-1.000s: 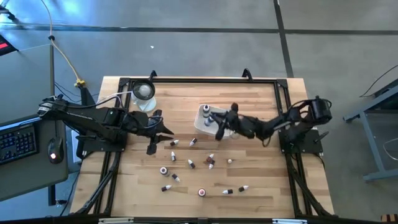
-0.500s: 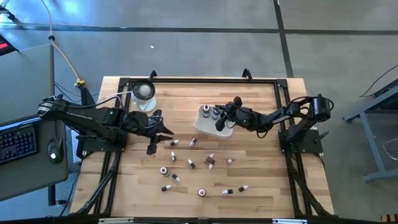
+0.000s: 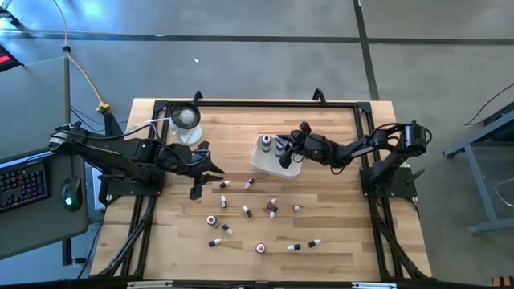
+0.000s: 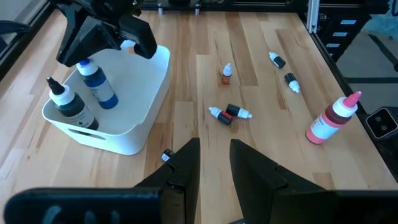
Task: Pick & Place food coloring
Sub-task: Put the big blue food coloring bottle into the white bin
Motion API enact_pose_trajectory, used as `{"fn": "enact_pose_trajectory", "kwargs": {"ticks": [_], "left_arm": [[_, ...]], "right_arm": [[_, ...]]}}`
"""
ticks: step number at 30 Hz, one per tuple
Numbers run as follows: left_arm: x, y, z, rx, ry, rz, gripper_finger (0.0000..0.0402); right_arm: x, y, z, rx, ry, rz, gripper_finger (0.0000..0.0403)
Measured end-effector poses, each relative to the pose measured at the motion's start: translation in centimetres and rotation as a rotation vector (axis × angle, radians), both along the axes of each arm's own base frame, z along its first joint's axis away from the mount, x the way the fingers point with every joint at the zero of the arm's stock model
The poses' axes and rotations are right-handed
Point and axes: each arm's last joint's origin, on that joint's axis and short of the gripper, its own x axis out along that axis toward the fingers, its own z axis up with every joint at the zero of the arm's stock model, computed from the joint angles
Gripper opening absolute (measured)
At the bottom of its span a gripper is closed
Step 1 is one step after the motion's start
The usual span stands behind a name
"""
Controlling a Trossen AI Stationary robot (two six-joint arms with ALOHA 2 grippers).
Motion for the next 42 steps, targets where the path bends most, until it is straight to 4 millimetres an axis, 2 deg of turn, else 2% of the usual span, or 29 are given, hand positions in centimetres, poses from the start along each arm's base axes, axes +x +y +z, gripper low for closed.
{"fn": "enact_pose_trajectory", "kwargs": {"ticks": [4, 8, 11, 17, 22, 28, 35, 38, 42], "left_arm": [[0.0, 0.0, 0.0, 0.000, 0.000, 0.000, 0.0088], [0.0, 0.0, 0.0, -0.008, 0.001, 0.004, 0.0088], [0.0, 0.0, -0.1, -0.016, 0.007, 0.008, 0.0088], [-0.2, 0.0, -0.4, -0.061, 0.047, 0.018, 0.0088], [-0.2, 0.0, -0.4, -0.088, 0.053, 0.030, 0.0088], [-0.2, -0.1, -0.4, -0.098, 0.055, 0.017, 0.0088], [-0.1, -0.1, -0.1, -0.100, 0.022, 0.016, 0.0088], [0.0, -0.1, -0.1, -0.101, 0.016, 0.015, 0.0088], [0.0, -0.1, -0.1, -0.101, 0.016, 0.016, 0.0088]], "right_arm": [[0.0, 0.0, 0.1, -0.026, 0.007, -0.002, 0.0024], [0.2, 0.2, 0.8, -0.044, -0.055, 0.021, 0.0019], [0.2, 0.6, 1.8, -0.045, -0.111, 0.080, 0.0034], [0.0, 2.3, 3.5, -0.092, -0.136, 0.156, 0.0091], [0.0, 3.0, 2.9, -0.131, -0.050, 0.107, 0.0117], [0.3, 5.0, 2.8, -0.093, -0.059, 0.258, 0.0118], [0.5, 5.9, 1.9, -0.036, 0.063, 0.353, 0.0132], [1.3, 5.7, 2.2, -0.067, 0.180, 0.373, 0.0138], [2.7, 5.3, 3.7, -0.079, 0.322, 0.397, 0.0140]]}}
